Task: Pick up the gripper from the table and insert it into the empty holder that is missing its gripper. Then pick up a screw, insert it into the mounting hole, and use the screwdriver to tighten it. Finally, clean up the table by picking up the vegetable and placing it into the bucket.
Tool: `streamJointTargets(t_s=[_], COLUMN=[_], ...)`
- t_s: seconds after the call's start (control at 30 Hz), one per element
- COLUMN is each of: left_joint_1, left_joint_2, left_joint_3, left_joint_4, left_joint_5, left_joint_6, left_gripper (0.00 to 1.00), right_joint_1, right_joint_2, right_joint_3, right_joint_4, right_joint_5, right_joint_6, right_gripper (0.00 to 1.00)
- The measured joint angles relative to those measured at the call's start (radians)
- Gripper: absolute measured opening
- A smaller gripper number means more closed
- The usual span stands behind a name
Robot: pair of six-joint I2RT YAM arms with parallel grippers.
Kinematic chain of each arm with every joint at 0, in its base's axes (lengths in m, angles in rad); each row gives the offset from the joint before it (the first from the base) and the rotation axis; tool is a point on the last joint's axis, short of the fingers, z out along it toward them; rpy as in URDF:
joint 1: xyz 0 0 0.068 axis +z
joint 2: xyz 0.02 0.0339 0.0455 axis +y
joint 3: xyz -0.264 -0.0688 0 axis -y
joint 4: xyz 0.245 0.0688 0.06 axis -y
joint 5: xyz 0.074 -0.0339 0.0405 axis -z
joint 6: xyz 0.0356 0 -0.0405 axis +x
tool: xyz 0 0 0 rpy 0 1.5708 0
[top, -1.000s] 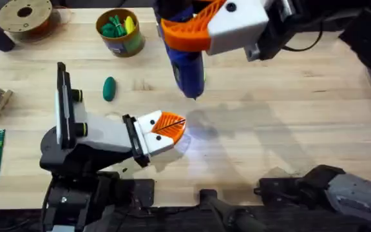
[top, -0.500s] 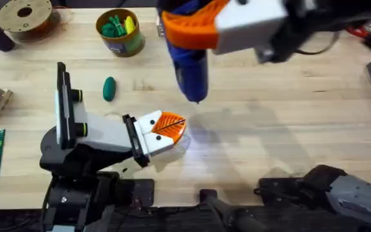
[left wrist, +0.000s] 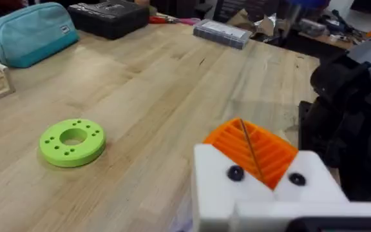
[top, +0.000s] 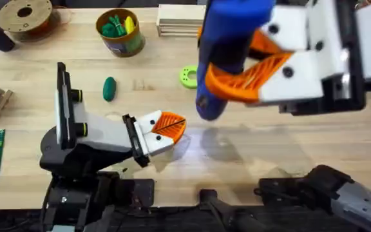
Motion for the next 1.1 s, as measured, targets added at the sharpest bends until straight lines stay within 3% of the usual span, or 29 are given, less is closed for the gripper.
streamJointTargets(t_s=[0.17,0.33,0.37,0.43,0.6,0.97,1.1], left_joint_1=[0.0,0.0,0.0,0.0,0.0,0.0,0.0], left_joint_2=[0.0,0.0,0.0,0.0,0.0,0.0,0.0], left_joint_3=[0.0,0.0,0.0,0.0,0.0,0.0,0.0], left_joint_4=[0.0,0.0,0.0,0.0,0.0,0.0,0.0], left_joint_5=[0.0,0.0,0.0,0.0,0.0,0.0,0.0], left_joint_6=[0.0,0.0,0.001,0.001,0.001,0.002,0.002], left_gripper=[0.004,0.004,0.004,0.004,0.004,0.004,0.004], right_joint_1=[0.018,0.077,0.121,0.15,0.208,0.218,0.218], right_joint_2=[0.055,0.231,0.326,0.376,0.47,0.471,0.471], right_joint_3=[0.0,0.0,0.0,0.0,0.0,0.0,0.0], right_joint_4=[0.163,0.439,0.569,0.625,0.659,0.663,0.581], right_joint_5=[0.042,0.062,0.071,0.089,0.171,0.192,0.192], right_joint_6=[0.044,0.162,0.205,0.23,0.321,0.334,0.305], right_gripper=[0.008,0.008,0.008,0.008,0.008,0.008,0.008])
